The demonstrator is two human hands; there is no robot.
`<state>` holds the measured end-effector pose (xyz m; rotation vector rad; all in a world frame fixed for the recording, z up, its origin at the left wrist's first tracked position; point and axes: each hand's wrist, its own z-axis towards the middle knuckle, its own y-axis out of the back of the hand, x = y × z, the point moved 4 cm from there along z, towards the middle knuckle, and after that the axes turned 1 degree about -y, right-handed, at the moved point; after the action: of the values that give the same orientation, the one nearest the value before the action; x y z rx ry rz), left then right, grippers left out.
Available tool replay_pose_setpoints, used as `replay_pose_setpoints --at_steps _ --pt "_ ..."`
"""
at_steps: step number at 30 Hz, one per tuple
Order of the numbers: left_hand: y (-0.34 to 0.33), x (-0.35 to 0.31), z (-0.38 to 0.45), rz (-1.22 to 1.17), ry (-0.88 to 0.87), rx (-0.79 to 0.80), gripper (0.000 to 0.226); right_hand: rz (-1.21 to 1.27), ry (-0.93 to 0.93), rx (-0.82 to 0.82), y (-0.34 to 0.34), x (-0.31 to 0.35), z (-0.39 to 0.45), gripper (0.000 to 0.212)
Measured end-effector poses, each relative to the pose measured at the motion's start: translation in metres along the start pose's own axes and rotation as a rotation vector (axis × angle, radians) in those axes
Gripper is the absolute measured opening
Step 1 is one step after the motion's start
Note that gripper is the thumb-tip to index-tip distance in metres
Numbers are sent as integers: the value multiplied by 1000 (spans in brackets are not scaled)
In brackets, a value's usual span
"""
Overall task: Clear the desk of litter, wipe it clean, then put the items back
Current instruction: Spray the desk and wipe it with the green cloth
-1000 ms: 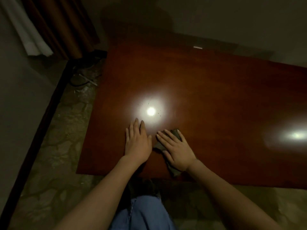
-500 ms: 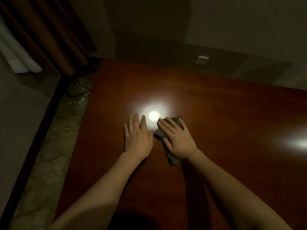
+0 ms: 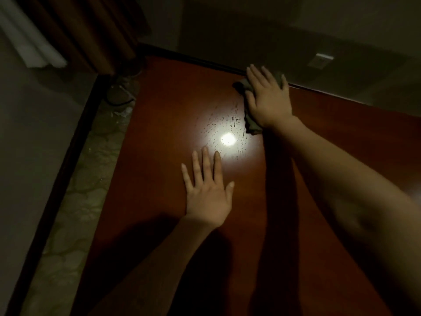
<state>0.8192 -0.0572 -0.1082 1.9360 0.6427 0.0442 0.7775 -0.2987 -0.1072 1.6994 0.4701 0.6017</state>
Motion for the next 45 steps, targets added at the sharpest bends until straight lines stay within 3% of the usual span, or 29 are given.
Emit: replay_pose_setpoints --at_steps 5,15,29,33,40,45 --pt "11 0 -4 2 -28 53 69 -6 22 12 -8 56 -24 57" --pt "17 77 -103 -75 35 17 65 -48 96 125 -44 122 -198 68" --pt "-34 149 -228 -68 -95 37 63 -38 30 -8 -92 215 -410 59" --pt "-33 162 -239 -87 -100 22 63 -53 133 36 -102 245 -445 64" --pt "-26 160 -230 -95 -88 -7 62 -65 322 109 -100 258 -419 63" --pt "-6 156 -199 -126 -84 -43 61 -35 238 120 -87 239 -354 58"
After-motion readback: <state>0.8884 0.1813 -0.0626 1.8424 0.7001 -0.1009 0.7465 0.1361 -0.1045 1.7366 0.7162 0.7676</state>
